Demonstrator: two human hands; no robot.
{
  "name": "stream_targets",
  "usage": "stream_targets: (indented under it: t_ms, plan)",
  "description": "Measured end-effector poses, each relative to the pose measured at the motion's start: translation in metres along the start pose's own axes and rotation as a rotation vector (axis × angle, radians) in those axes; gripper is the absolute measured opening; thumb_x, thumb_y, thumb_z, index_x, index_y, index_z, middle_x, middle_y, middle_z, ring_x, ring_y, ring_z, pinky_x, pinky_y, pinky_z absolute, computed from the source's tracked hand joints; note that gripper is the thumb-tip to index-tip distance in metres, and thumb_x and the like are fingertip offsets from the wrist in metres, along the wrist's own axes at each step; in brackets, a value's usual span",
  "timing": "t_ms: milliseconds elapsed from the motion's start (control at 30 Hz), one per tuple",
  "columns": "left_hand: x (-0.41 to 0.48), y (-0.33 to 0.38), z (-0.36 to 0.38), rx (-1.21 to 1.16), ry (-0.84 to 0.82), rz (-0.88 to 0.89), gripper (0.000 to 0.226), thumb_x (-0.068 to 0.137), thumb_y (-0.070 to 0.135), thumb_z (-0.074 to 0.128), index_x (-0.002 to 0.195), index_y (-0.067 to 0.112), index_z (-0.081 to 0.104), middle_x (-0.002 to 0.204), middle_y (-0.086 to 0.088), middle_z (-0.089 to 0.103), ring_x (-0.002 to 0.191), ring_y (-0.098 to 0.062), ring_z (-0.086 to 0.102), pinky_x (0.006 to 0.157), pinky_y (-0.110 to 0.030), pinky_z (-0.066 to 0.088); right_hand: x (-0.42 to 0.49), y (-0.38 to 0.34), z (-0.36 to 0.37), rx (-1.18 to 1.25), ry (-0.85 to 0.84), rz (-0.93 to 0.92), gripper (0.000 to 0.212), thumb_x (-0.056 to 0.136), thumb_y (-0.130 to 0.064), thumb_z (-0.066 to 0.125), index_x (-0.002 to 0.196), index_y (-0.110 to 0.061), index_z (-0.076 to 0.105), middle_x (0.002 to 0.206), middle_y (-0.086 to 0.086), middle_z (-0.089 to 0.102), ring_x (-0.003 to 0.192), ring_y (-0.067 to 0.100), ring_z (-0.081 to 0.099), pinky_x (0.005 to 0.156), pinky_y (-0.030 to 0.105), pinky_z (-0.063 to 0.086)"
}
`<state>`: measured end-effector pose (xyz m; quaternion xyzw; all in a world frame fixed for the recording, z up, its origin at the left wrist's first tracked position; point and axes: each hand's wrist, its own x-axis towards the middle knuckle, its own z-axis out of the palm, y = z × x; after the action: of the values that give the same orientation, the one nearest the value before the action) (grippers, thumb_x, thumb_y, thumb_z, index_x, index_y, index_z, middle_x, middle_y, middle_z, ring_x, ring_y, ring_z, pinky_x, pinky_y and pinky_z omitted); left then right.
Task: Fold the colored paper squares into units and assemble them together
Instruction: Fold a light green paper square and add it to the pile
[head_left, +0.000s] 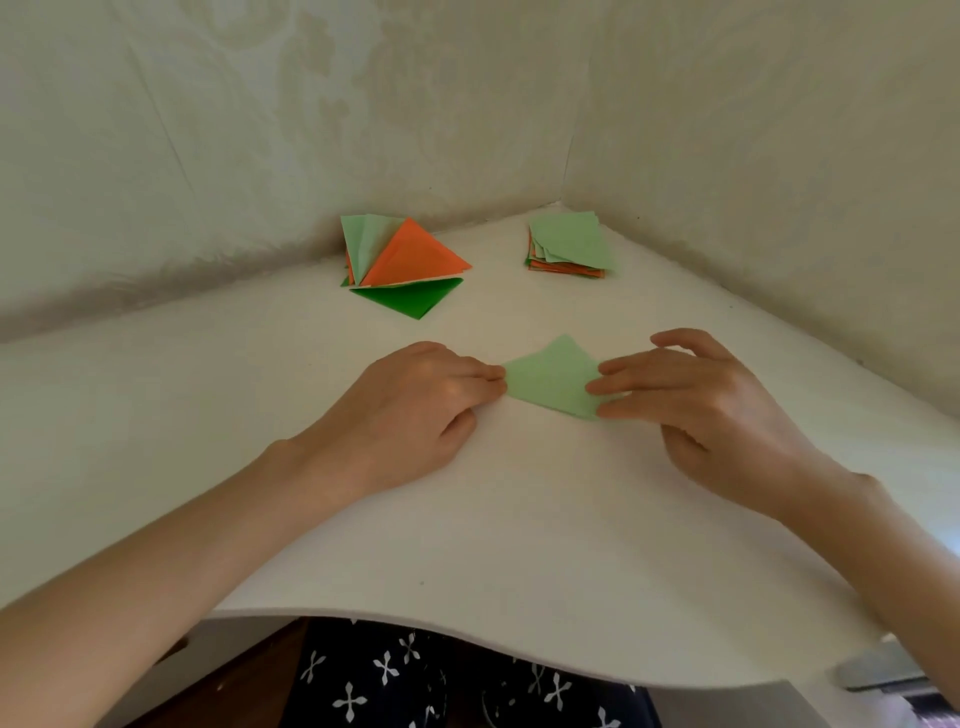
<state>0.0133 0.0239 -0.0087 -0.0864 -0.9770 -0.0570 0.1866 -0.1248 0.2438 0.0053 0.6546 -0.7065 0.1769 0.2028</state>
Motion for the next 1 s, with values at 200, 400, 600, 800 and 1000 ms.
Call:
stream_targets:
  t_ms: [200, 400, 600, 800, 1000]
  plan:
    - [0.002, 0.002, -0.001, 0.078, -0.016, 0.016, 0.045, 0.079, 0.017, 0.035, 0.100, 0.010, 0.073, 0.103, -0.002, 0.072, 0.080, -0.021, 0.068, 0.080, -0.029, 0.047, 0.021, -0.022, 0.023, -0.009, -0.064, 0.048, 0.058, 0.068, -0.003, 0.026, 0.101, -0.009, 0.072, 0.097, 0.006, 0.070, 0.074, 0.027, 0.064, 0.070, 0.031, 0.050]
    - [0.002, -0.001, -0.002, 0.177, -0.012, 0.089, 0.044, 0.080, 0.022, 0.038, 0.109, 0.018, 0.071, 0.109, -0.007, 0.065, 0.099, -0.025, 0.057, 0.089, -0.031, 0.033, 0.020, -0.020, 0.028, 0.002, -0.087, 0.091, 0.058, 0.069, -0.005, 0.026, 0.099, -0.016, 0.074, 0.094, 0.001, 0.068, 0.072, 0.012, 0.047, 0.075, 0.027, 0.038]
    - [-0.009, -0.030, -0.016, 0.226, -0.005, -0.005, 0.042, 0.081, 0.024, 0.038, 0.102, 0.026, 0.074, 0.107, -0.008, 0.061, 0.101, -0.024, 0.044, 0.090, -0.034, 0.029, 0.019, -0.021, 0.026, -0.012, -0.104, 0.107, 0.059, 0.069, -0.004, 0.025, 0.100, -0.017, 0.074, 0.096, 0.001, 0.068, 0.070, 0.025, 0.060, 0.078, 0.031, 0.042]
    - [-0.013, -0.027, -0.021, 0.246, 0.021, -0.025, 0.043, 0.080, 0.022, 0.037, 0.101, 0.018, 0.074, 0.113, -0.010, 0.063, 0.105, -0.024, 0.045, 0.096, -0.037, 0.029, 0.020, -0.023, 0.025, 0.015, -0.137, 0.134, 0.057, 0.072, -0.006, 0.026, 0.100, -0.018, 0.074, 0.096, -0.001, 0.068, 0.071, 0.021, 0.059, 0.075, 0.029, 0.037]
    - [0.007, 0.017, -0.002, -0.088, -0.019, -0.044, 0.049, 0.080, 0.021, 0.031, 0.115, 0.014, 0.065, 0.105, 0.000, 0.066, 0.090, -0.021, 0.063, 0.070, -0.031, 0.053, 0.022, -0.032, 0.024, 0.095, -0.181, 0.189, 0.052, 0.076, -0.013, 0.029, 0.107, -0.015, 0.071, 0.100, 0.003, 0.065, 0.079, 0.021, 0.061, 0.072, 0.036, 0.048]
